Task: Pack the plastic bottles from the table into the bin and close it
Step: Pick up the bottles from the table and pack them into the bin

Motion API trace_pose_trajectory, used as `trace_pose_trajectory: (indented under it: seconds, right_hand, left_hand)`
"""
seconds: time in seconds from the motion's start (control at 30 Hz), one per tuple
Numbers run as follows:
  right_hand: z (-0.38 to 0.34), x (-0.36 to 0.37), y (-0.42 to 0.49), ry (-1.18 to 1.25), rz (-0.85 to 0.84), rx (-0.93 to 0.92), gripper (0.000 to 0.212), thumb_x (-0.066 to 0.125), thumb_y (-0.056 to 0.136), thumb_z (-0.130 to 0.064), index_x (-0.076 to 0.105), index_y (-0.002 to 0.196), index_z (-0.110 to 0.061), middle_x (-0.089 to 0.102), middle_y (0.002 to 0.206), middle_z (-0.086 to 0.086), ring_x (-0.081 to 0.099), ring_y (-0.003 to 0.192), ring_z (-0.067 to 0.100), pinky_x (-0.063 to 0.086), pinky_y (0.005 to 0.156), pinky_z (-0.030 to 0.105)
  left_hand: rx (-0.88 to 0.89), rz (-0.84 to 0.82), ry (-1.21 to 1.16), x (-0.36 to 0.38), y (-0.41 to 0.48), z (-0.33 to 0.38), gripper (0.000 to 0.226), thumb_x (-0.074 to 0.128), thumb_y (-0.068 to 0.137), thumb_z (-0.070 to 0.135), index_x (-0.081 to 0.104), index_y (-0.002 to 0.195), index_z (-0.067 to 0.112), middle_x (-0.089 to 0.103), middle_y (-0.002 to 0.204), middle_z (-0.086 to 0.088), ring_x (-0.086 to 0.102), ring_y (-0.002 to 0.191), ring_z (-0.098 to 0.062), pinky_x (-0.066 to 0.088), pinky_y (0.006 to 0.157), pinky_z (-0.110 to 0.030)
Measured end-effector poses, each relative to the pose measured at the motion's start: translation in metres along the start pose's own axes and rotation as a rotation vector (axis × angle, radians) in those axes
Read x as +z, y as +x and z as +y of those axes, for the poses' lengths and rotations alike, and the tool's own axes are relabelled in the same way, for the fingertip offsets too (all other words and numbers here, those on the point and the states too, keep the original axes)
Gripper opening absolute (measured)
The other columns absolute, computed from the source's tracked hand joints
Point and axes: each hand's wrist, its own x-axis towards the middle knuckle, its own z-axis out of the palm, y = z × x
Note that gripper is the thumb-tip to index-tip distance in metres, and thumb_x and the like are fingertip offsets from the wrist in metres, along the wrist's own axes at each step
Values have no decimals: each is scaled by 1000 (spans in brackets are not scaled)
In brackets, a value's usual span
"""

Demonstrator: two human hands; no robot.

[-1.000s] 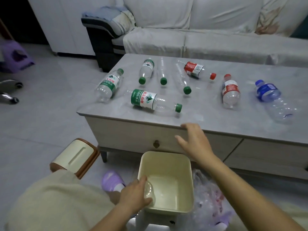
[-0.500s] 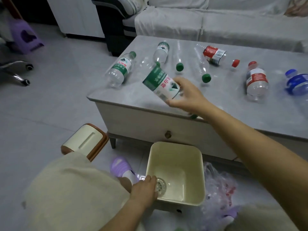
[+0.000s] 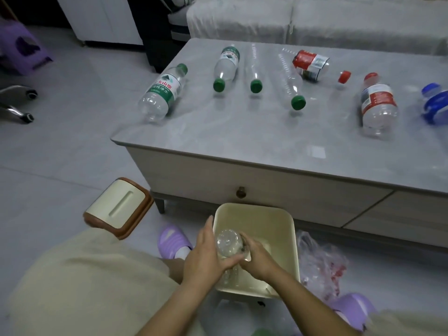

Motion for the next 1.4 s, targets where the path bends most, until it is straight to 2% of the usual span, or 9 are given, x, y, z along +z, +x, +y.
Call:
trace_pose_trajectory:
  seconds: [0.2, 0.53, 0.67, 0.77, 0.87, 0.97, 1.13, 1.23, 1.4]
  right_hand:
    - [-6, 11, -3, -21, -150, 89, 84, 55, 86, -11, 4, 149, -35, 47, 141, 4, 48, 125, 24, 39, 96, 25]
    - [-4, 6, -12, 81, -101, 59, 79, 57, 89, -22, 1, 136, -50, 45, 125, -2, 51, 90, 4, 38, 73, 6]
    - [30, 32, -22, 136, -70, 110, 72, 64, 84, -26, 14, 130, -51, 47, 112, -2, 58, 74, 5, 39, 73, 2]
    - [71, 41, -42, 166, 45, 77, 94, 86, 60, -25, 26, 125, -58, 44, 126, 10, 66, 65, 31, 34, 67, 3]
    - [7, -7, -63, 199, 55, 68, 48, 68, 83, -22, 39, 110, -50, 56, 108, -5, 56, 56, -1, 44, 71, 8]
    - [-39, -59, -87, 350, 235, -64, 27, 64, 87, -26, 57, 112, -33, 66, 98, 1, 67, 69, 2, 53, 74, 20]
    - [-105, -155, -124, 700, 420, -327, 91, 70, 48, -77, 47, 126, -37, 70, 85, 8, 66, 59, 14, 53, 52, 22]
    - [-114, -170, -135, 325, 616, -421, 28, 62, 66, -57, 66, 87, -40, 66, 74, -3, 61, 63, 6, 48, 55, 16]
    - [-70, -124, -110, -415, 751, -346, 27, 70, 73, -41, 64, 80, -15, 58, 73, 3, 57, 58, 22, 50, 51, 34]
  left_hand:
    - [36, -213, 52, 15, 7, -17, 74, 62, 80, 44, 23, 142, 32, 41, 143, 0, 55, 118, -19, 49, 95, -38]
    - [72, 939, -138, -214, 138, 66, 69, 69, 77, 29, 37, 135, 7, 42, 134, -17, 41, 123, -34, 36, 101, -41]
    - [-124, 622, -162, -255, 199, 53, 81, 68, 76, 41, 26, 143, 20, 33, 145, -16, 48, 118, -38, 43, 97, -40]
    - [-95, 497, -257, -259, 217, 39, 59, 63, 78, 40, 51, 128, 12, 61, 124, -15, 61, 86, -29, 50, 62, -28]
    - [-82, 587, -548, -257, 192, 42, 58, 66, 73, 39, 52, 125, 17, 59, 116, -6, 64, 91, -27, 58, 65, -38]
    - [211, 427, -832, -234, 120, 45, 32, 56, 83, 25, 53, 116, 26, 57, 114, -1, 64, 89, -15, 57, 58, -24]
    - [280, -355, -816, -159, 25, 35, 46, 64, 61, 26, 66, 107, 32, 67, 112, 3, 66, 101, -17, 57, 76, -32]
    - [125, -517, -724, -105, 5, 28, 48, 60, 63, 24, 64, 110, 33, 64, 117, 5, 62, 108, -14, 56, 85, -31]
    - [-42, -407, -372, -42, 6, -9, 54, 59, 79, 33, 41, 129, 42, 45, 143, 1, 45, 129, -18, 36, 111, -32]
